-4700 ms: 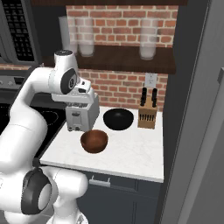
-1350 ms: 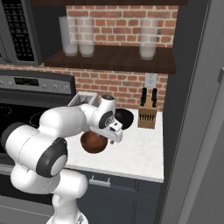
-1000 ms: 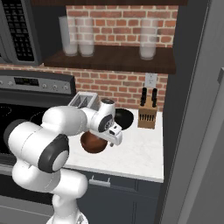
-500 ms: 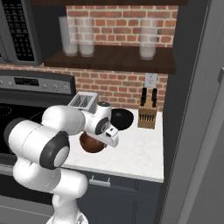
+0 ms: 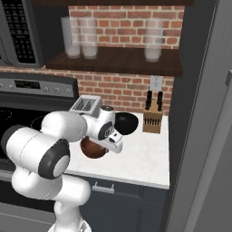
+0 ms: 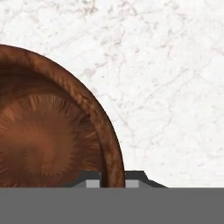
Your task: Pick up the bowls on the counter and stack them on top of one another in the open cabinet. Place the smaller bowl on top of the larger bowl.
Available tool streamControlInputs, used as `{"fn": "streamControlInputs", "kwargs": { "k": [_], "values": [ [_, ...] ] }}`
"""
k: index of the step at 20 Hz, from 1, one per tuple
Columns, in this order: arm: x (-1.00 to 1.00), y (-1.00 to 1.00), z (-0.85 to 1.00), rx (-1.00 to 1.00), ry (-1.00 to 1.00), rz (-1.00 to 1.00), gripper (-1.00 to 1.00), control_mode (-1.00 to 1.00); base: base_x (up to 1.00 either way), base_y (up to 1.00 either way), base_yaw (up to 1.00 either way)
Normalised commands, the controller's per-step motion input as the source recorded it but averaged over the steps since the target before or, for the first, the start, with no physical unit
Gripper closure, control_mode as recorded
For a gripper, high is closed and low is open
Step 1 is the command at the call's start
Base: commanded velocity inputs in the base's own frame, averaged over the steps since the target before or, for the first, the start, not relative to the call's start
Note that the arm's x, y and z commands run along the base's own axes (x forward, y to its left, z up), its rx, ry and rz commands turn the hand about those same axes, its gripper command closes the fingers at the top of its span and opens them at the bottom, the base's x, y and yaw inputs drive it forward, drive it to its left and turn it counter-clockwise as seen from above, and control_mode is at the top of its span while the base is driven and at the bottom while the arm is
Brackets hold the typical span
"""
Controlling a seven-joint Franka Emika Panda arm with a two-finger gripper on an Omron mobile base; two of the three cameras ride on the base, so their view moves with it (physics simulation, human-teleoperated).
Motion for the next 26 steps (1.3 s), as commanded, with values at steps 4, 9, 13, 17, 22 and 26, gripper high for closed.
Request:
{"fn": "streamControlInputs", "kwargs": {
  "k": [4, 9, 13, 17, 22, 26],
  "values": [
    [-0.6, -0.33, 0.5, 0.05, -0.16, -0.05, 1.0, -1.0, 0.0, 0.0, 0.0],
    [-0.42, -0.17, 0.61, 0.0, -0.14, -0.19, 1.0, -1.0, 0.0, 0.0, 0.0],
    [-0.03, 0.0, 0.54, 0.0, -0.08, -0.43, 1.0, -1.0, 0.0, 0.0, 0.0],
    [0.0, -0.01, 0.44, 0.0, -0.01, -0.55, 1.0, -1.0, 0.0, 0.0, 0.0],
    [0.0, 0.0, 0.39, 0.0, -0.01, -0.5, 1.0, -1.0, 0.0, 0.0, 0.0],
    [0.0, -0.03, 0.28, 0.05, 0.0, -0.41, 1.0, -1.0, 0.0, 0.0, 0.0]
  ]
}}
